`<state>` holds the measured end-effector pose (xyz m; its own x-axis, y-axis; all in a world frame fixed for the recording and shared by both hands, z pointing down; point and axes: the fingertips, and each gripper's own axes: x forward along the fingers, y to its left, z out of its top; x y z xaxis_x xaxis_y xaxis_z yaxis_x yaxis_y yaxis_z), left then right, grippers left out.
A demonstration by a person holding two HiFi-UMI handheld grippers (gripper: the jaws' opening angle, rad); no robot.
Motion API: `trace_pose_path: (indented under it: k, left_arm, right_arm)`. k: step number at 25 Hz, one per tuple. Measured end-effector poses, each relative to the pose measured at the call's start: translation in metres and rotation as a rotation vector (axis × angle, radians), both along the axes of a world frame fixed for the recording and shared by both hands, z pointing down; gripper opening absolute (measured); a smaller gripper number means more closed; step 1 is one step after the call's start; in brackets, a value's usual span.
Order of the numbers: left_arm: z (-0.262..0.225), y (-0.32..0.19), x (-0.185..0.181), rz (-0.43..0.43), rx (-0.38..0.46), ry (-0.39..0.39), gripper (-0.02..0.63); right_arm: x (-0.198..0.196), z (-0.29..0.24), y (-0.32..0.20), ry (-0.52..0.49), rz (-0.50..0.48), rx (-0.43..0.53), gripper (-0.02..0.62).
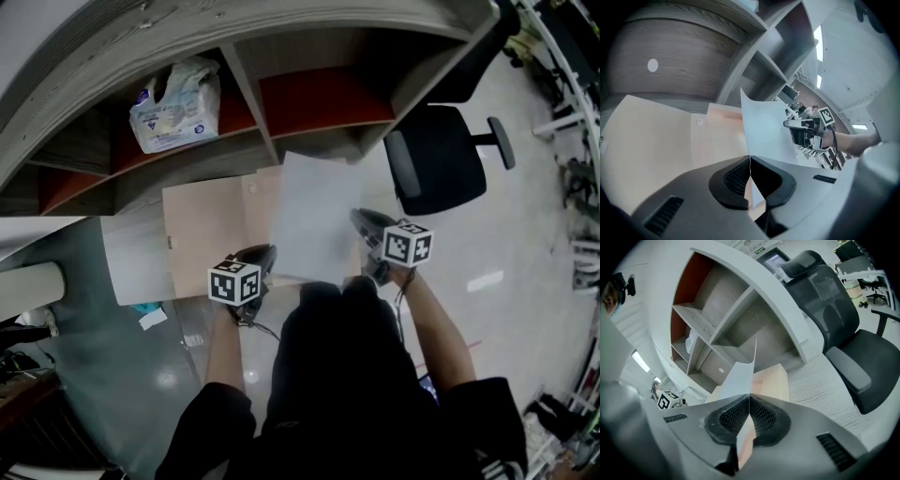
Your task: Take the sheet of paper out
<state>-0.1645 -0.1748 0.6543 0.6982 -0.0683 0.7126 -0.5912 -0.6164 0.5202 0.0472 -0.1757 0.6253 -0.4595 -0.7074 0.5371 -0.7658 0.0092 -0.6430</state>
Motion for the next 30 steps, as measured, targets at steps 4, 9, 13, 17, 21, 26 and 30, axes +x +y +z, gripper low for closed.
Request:
trace_pose_path:
  k: [4,9,13,17,21,26,30]
  left_arm:
    - [-0.009,-0.001,-0.002,-0.062,0.05,0.037,0.046]
    - [-0.021,0.001,-0.001,-0.098,0.114,0.048,0.046]
    - [-0.031,0.002,-0.001,-0.131,0.169,0.035,0.046]
    - [-0.041,0.003,-0.003,-0.158,0.234,0.017,0.046]
    - [-0.049,0.005,-0.003,-0.224,0.252,0.043,0.046]
    - [-0.055,0.01,-0.002,-0.262,0.297,0.033,0.046]
    - [-0.057,0.017,0.002,-0.257,0.316,0.023,0.046]
  right_arm:
    - [0.003,-0.012,0.002,0.048,-0.005,0.042,0.018]
    - [0.0,-0.031,0.003,0.107,-0.016,0.096,0.018]
    - [-0.002,-0.043,0.003,0.168,-0.021,0.127,0.018]
    - [-0.009,-0.062,0.003,0.265,-0.045,0.182,0.018]
    - [-0.01,-0.076,0.003,0.344,-0.041,0.231,0.017]
    - [-0.011,-0.089,0.006,0.433,-0.05,0.277,0.017]
    - [-0.013,-0.096,0.008,0.449,-0.039,0.294,0.018]
